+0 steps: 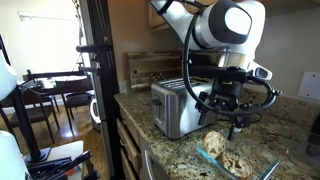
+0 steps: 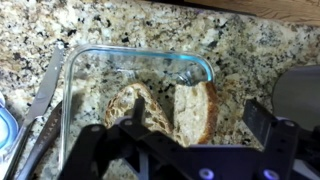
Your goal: Put the left slice of bread in the right compartment of the toaster
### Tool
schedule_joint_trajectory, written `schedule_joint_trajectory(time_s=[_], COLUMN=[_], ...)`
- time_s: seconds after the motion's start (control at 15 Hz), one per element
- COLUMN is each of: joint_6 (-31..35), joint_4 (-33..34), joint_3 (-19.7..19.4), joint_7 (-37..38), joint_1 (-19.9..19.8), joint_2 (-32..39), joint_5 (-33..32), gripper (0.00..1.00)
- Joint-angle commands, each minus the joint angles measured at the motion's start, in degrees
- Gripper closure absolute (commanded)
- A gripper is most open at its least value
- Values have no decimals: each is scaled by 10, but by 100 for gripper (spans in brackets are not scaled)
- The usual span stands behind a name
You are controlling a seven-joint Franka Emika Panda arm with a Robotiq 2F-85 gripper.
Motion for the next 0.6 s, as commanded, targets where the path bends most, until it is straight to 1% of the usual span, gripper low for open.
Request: schedule_joint_trajectory(time_s=[0.0,0.4,0.53], joint_6=[-11,-13,-13], joint_4=[8,9,-4], joint_3=[5,6,7], joint_7=[-15,-14,-11], joint_1=[-12,-12,-10], joint_2=[4,10,0], joint_5=[13,16,15], gripper=[0,0,0])
